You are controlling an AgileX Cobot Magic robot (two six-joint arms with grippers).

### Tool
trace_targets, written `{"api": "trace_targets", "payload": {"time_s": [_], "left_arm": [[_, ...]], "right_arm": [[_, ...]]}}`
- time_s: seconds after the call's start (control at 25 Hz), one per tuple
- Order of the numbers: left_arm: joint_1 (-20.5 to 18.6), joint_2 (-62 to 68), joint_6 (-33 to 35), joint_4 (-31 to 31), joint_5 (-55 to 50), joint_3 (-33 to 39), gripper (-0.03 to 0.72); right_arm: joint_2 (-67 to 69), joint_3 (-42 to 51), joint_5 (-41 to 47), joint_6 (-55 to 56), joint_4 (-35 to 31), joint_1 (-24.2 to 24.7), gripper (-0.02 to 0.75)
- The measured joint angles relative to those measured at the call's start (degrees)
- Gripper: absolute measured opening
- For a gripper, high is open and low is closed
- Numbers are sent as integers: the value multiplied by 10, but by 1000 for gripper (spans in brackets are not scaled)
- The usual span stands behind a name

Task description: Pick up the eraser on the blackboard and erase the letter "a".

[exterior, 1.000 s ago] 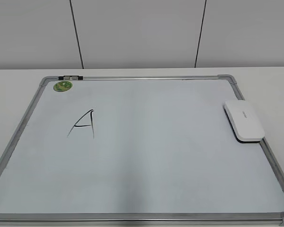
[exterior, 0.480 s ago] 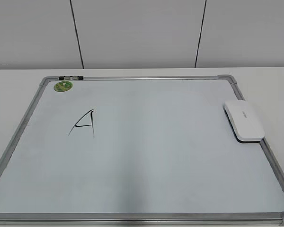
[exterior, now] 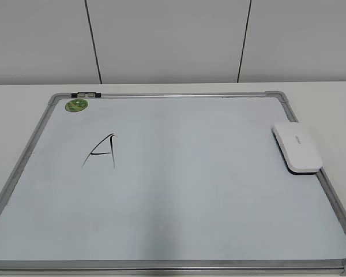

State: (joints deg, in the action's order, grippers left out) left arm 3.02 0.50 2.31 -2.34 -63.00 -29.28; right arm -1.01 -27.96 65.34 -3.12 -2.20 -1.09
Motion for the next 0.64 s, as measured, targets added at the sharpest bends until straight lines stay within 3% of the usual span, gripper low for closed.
{"api": "trace_targets", "payload": {"time_s": [0.64], "left_arm": [[0, 0, 0, 0, 0, 0, 428]], "right_arm": [[0, 0, 0, 1, 0, 0, 587]]}}
